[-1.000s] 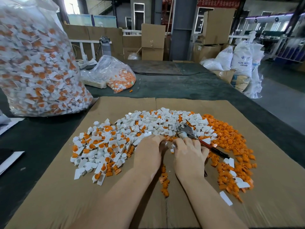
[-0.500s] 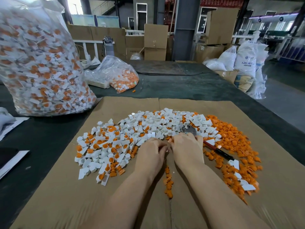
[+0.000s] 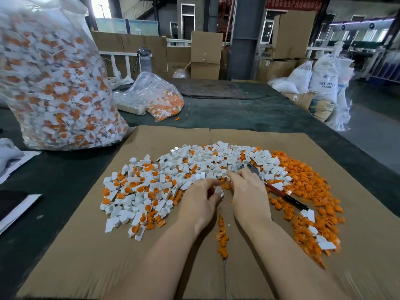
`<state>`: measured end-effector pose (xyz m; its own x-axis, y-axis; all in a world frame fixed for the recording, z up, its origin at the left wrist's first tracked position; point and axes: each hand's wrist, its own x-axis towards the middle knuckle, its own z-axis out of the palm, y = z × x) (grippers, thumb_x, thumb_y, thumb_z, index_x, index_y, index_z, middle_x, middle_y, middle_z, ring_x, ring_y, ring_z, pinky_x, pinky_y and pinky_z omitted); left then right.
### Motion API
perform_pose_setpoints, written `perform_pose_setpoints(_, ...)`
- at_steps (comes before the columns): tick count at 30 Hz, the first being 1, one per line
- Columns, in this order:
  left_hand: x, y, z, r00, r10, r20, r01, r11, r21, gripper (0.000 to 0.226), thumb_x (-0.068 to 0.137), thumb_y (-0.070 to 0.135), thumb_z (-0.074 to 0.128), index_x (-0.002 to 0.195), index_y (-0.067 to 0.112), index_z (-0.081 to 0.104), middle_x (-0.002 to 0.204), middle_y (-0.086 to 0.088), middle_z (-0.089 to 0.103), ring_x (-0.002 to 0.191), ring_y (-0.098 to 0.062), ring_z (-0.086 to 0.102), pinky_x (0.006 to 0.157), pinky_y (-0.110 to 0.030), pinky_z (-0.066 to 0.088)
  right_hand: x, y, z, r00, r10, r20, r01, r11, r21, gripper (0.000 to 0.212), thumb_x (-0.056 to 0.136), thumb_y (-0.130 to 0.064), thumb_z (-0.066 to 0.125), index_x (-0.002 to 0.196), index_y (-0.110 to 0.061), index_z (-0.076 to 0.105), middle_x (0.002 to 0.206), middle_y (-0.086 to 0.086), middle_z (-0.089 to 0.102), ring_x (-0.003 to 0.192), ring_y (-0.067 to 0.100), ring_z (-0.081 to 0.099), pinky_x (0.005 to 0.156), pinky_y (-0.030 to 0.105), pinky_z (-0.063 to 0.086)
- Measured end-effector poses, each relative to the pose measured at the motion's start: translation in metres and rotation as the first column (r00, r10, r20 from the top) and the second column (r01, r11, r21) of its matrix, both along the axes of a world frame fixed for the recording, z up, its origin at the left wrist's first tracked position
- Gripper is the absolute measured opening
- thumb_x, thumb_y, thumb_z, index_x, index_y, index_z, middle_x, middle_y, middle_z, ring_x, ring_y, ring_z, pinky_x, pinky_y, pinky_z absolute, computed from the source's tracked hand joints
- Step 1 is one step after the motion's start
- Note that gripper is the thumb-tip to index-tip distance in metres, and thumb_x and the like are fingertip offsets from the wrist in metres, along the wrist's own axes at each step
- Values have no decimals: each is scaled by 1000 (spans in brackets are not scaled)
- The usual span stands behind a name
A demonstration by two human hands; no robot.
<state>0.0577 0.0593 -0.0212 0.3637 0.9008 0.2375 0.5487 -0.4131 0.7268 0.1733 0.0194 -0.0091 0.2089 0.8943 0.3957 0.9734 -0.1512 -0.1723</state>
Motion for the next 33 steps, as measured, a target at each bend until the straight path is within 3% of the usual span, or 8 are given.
perform_pose_setpoints(4,0,2,-2,1000,-9,6,9,1000,18,27,91,28,59,118,29,61,109,7,62,94,-6,50,82,-18,36,-7,-11,-2,986,81,-143,-76,996,43,37,91,-2,53,126,-13,53,117,5,44,97,16,50,79,21,42)
perform_pose_setpoints(9,0,4,-4,999,-24,29,23,1000,19,25,92,28,59,116,28,63,106,8,63,90,-2,49,78,-14,35,-8,-17,-10,955,86,-283,-29,980,199,21,89,1,57,109,-3,63,113,10,55,89,19,60,76,26,51)
perform_pose_setpoints(11,0,4,-4,999,-29,44,28,1000,8,25,91,28,59,116,28,63,101,10,61,89,-2,50,73,-10,34,-8,-18,-11,948,109,-299,-29,965,259,16,88,1,58,103,-1,65,104,10,61,88,19,61,75,26,50)
perform_pose_setpoints(17,0,6,-3,997,-20,76,23,999,-36,15,90,24,61,105,24,62,80,21,52,75,5,49,64,-3,36,-7,-22,-10,908,166,-385,-34,945,326,16,83,-6,67,99,-4,68,95,3,60,81,6,53,71,6,41)
perform_pose_setpoints(20,0,7,-2,997,-14,79,19,998,-56,6,90,24,61,95,28,58,79,20,53,74,6,49,62,-3,36,-6,-24,-10,877,205,-434,-52,940,338,21,86,0,61,105,-6,69,96,1,62,88,8,56,80,9,43)
perform_pose_setpoints(26,0,5,-2,995,-23,95,30,997,-73,3,90,25,61,91,27,59,80,15,58,76,1,53,64,-10,38,-7,-25,-11,882,150,-447,8,943,332,13,86,-7,64,96,-13,69,89,-3,67,84,10,61,78,25,51)
perform_pose_setpoints(33,-2,2,0,991,-69,118,77,995,-66,9,89,24,62,86,30,57,80,12,61,77,-3,57,67,-14,42,-7,-25,-12,908,106,-405,20,955,295,7,83,-10,66,89,-12,68,81,-2,65,74,9,57,69,21,47)
